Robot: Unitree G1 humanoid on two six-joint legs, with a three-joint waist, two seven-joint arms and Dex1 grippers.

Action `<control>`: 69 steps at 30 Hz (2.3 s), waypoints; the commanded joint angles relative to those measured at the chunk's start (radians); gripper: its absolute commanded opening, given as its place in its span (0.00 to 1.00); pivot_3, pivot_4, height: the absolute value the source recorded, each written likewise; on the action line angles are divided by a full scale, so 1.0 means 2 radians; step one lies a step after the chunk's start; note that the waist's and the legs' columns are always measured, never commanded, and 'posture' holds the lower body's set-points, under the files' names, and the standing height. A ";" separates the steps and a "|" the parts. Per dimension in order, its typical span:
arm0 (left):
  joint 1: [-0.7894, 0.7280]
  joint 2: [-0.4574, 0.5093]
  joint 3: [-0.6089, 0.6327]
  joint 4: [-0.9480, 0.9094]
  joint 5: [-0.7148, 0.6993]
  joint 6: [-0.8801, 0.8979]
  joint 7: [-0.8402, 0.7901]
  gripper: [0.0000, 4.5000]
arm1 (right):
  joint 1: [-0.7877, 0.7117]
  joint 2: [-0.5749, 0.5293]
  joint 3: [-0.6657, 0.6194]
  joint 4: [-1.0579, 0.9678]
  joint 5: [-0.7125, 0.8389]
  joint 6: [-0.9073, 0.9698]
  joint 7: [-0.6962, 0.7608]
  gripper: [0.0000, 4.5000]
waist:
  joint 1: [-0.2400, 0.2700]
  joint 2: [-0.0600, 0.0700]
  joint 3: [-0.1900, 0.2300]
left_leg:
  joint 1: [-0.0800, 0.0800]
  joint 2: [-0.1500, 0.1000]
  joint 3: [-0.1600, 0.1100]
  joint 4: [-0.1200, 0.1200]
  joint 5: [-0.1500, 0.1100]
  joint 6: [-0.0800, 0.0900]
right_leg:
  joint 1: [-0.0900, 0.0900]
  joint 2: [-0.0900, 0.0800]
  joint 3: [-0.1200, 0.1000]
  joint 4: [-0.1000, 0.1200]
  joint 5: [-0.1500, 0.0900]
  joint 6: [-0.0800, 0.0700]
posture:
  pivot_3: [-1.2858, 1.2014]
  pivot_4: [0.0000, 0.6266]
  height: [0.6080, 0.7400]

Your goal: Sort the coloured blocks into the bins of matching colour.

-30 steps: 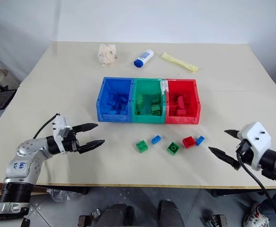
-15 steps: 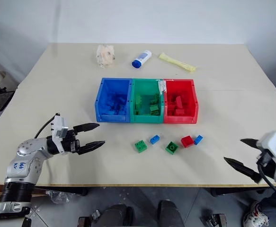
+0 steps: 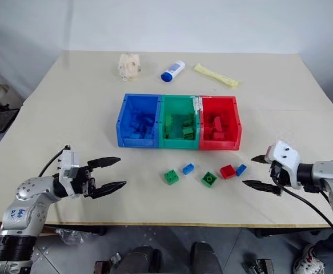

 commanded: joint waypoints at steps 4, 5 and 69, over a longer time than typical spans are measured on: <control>0.027 -0.003 0.022 -0.044 -0.016 -0.001 0.025 0.99 | -0.092 0.030 0.053 0.116 -0.042 -0.086 0.042 1.00 | -0.001 0.000 0.000 | 0.000 0.000 0.000 0.000 0.000 0.000 | 0.000 0.000 0.000 0.000 0.000 0.000 | 0.52 0.24 1.00; 0.030 -0.005 0.023 -0.046 -0.017 -0.002 0.028 0.99 | -0.103 0.036 0.058 0.132 -0.045 -0.094 0.045 1.00 | -0.001 0.000 0.000 | 0.000 0.000 0.000 0.000 0.000 0.000 | 0.000 0.000 0.000 0.000 0.000 0.000 | 0.52 0.24 1.00; 0.016 -0.031 -0.002 -0.009 -0.001 -0.079 0.028 1.00 | -0.304 0.465 0.121 0.168 -0.046 -0.197 -0.237 0.99 | -0.019 0.001 0.000 | -0.001 -0.002 -0.004 0.000 0.000 -0.001 | -0.001 -0.003 -0.009 0.006 0.000 0.000 | 0.52 0.24 1.00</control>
